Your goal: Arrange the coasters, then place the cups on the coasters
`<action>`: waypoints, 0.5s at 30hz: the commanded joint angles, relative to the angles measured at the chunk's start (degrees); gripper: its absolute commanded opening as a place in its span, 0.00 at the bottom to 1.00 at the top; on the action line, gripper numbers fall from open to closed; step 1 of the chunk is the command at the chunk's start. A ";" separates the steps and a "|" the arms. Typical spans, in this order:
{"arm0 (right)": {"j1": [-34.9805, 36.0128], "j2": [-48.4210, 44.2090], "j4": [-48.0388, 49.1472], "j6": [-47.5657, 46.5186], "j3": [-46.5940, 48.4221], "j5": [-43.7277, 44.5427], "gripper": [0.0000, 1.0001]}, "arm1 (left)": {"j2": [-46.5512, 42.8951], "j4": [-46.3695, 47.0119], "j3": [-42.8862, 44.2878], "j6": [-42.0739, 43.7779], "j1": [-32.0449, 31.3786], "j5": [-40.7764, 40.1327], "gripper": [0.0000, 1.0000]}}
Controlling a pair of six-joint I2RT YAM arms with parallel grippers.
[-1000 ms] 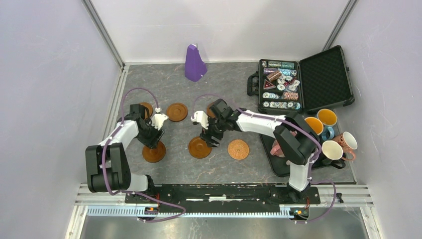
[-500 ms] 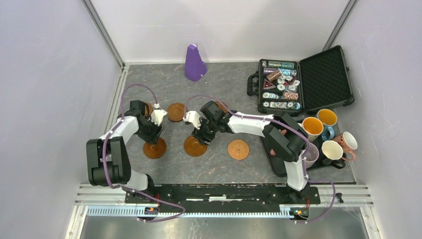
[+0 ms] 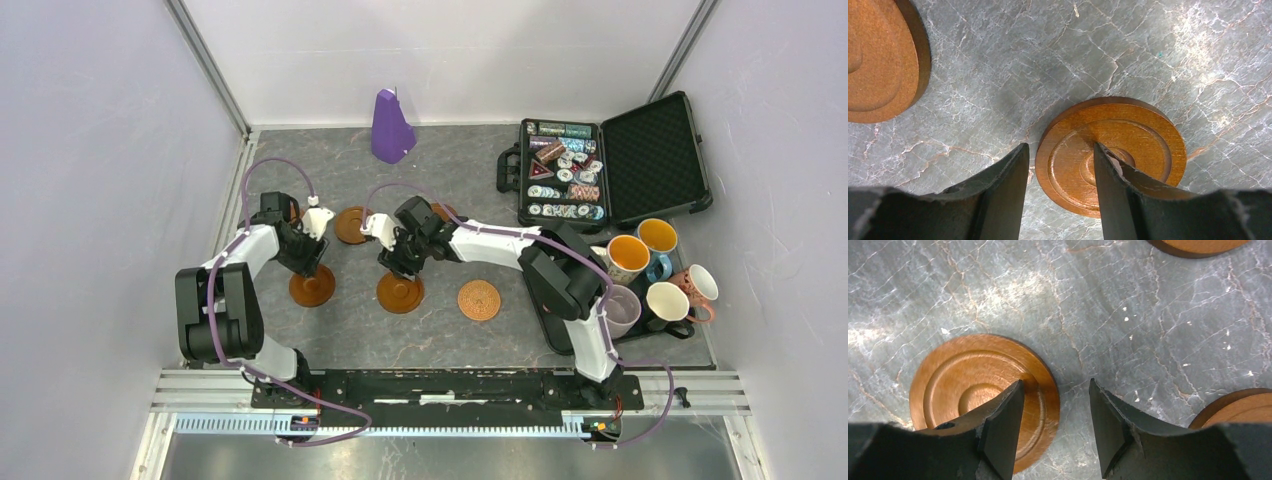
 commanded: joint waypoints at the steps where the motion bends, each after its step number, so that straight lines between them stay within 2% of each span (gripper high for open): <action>1: -0.31 1.97 0.74 0.19 2.84 3.80 0.57 | -0.37 1.29 1.57 -1.86 0.09 0.73 0.58; 15: -0.89 4.31 1.39 1.94 6.59 2.83 0.56 | -0.39 1.22 1.37 -2.13 0.09 0.95 0.59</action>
